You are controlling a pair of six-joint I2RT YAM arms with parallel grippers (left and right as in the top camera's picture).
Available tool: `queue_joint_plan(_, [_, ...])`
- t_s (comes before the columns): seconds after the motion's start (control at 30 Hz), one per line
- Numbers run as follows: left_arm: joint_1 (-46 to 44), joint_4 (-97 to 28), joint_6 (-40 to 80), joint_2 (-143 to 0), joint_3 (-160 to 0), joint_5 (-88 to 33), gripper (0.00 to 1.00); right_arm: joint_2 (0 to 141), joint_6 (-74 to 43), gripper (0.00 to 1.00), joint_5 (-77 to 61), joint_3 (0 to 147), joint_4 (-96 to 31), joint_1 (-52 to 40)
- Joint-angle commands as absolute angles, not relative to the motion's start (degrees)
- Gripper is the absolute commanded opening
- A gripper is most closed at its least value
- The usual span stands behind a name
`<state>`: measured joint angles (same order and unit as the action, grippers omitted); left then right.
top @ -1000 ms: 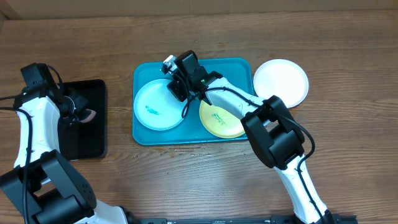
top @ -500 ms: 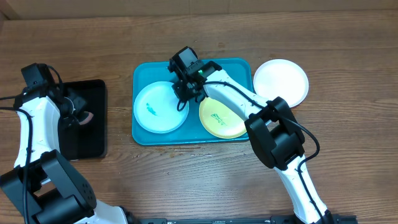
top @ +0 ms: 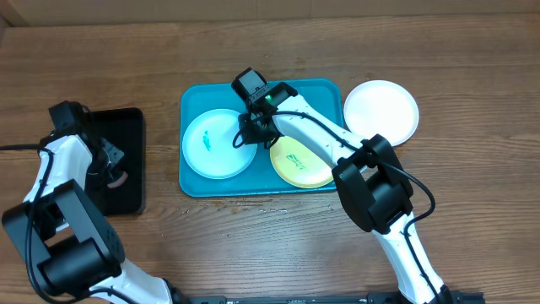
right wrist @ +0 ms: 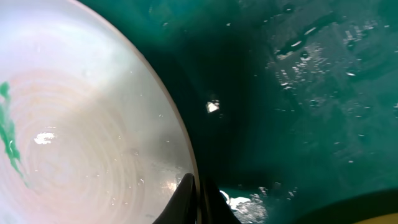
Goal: Clean dirty plates on tray and stack at the side
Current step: 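Move the right gripper to the light-blue plate rim and grip it, then dip the sponge in the black tray water with the left gripper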
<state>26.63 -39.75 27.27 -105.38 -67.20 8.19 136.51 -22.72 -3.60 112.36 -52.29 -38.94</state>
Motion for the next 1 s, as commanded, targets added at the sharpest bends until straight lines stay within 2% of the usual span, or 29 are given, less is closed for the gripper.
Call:
queue_joint_plan(0.0, [26.68, -39.09, 26.79, -107.57, -66.96, 9.37, 0.04, 135.44, -24.05, 0.04, -2.63, 112.84, -52.16, -39.64])
queue_joint_plan(0.37, [26.65, -39.64, 25.19, -108.92, -67.88, 9.19, 0.04, 135.44, -24.03, 0.04, -2.61, 112.84, -51.75, -39.64])
queue_joint_plan(0.57, [26.65, -48.62, 24.29, -104.73, -76.64, 7.66, 0.04, 135.44, -24.03, 0.04, -2.61, 112.84, -50.96, -39.64])
queue_joint_plan(0.63, [26.65, -50.85, 23.35, -102.50, -79.44, 4.73, 0.04, 135.44, -24.05, 0.04, -2.63, 112.81, -50.74, -39.64])
queue_joint_plan(0.83, [25.98, -51.86, 16.10, -95.81, -82.13, -14.85, 0.04, 135.46, -25.30, 0.04, -2.63, 112.77, -49.93, -39.64])
queue_joint_plan(0.97, [21.34, -52.97, 11.75, -96.36, -80.73, -25.56, 0.04, 135.46, -30.94, 0.04, -4.21, 111.70, -50.00, -39.64])
